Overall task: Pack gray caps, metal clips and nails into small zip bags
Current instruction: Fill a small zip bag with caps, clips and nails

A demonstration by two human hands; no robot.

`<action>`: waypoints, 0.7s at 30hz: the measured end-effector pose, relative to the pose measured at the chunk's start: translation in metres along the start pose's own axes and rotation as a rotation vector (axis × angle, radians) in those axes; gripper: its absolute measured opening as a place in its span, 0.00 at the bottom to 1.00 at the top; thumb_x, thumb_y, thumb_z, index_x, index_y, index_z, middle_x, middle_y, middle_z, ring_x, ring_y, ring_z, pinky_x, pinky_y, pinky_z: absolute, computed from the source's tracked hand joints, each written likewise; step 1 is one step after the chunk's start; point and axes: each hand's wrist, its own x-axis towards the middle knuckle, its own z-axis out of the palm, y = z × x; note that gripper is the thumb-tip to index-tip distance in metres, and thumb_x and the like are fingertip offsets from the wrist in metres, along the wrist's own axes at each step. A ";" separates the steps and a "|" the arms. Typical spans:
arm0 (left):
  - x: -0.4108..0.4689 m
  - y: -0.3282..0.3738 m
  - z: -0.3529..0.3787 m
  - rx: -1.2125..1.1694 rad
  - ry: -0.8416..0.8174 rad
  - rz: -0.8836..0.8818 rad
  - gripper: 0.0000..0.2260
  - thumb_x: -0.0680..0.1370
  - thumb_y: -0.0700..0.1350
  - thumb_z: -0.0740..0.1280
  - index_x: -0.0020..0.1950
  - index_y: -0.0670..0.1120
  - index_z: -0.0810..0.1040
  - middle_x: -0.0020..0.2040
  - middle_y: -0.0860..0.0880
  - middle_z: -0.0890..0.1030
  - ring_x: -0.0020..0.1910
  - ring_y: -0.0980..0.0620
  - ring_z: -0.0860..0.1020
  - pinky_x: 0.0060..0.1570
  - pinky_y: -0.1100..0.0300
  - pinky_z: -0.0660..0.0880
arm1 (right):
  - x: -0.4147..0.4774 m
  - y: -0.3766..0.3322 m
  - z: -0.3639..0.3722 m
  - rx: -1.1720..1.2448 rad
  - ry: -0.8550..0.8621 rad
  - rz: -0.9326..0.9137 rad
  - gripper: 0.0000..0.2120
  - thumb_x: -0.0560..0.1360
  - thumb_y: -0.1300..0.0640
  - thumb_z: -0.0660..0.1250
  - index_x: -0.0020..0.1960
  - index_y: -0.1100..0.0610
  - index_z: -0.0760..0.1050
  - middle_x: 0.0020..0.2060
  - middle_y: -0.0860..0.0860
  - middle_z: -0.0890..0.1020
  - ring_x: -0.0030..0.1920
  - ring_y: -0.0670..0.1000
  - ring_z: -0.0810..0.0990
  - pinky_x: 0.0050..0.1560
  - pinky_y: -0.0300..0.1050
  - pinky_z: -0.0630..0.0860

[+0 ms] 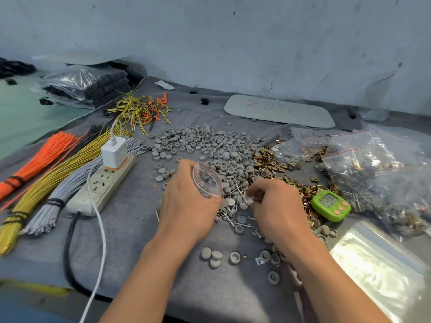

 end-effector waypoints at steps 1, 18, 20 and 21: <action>-0.001 0.000 0.001 0.003 -0.002 0.012 0.20 0.70 0.50 0.76 0.50 0.59 0.65 0.47 0.56 0.77 0.47 0.50 0.76 0.45 0.50 0.73 | -0.001 0.000 -0.001 0.027 0.021 -0.007 0.19 0.73 0.69 0.69 0.49 0.46 0.84 0.44 0.45 0.82 0.46 0.50 0.80 0.47 0.44 0.76; -0.008 0.007 0.018 0.123 -0.005 0.165 0.17 0.76 0.51 0.72 0.49 0.59 0.63 0.43 0.58 0.71 0.43 0.53 0.71 0.42 0.55 0.65 | -0.012 -0.008 -0.021 0.569 0.180 -0.096 0.13 0.72 0.63 0.78 0.44 0.44 0.86 0.36 0.37 0.86 0.39 0.39 0.85 0.44 0.35 0.82; -0.008 0.008 0.019 0.135 -0.038 0.178 0.20 0.73 0.49 0.74 0.48 0.60 0.62 0.42 0.59 0.70 0.43 0.54 0.70 0.38 0.56 0.63 | -0.015 -0.012 -0.023 0.667 0.136 -0.153 0.12 0.71 0.64 0.79 0.45 0.47 0.87 0.37 0.38 0.86 0.39 0.39 0.85 0.42 0.32 0.81; -0.009 0.008 0.019 0.137 -0.065 0.185 0.21 0.71 0.48 0.75 0.48 0.60 0.61 0.43 0.59 0.70 0.42 0.54 0.69 0.36 0.58 0.62 | -0.016 -0.014 -0.021 0.674 0.113 -0.178 0.12 0.71 0.65 0.79 0.44 0.48 0.88 0.36 0.38 0.86 0.38 0.39 0.85 0.41 0.31 0.80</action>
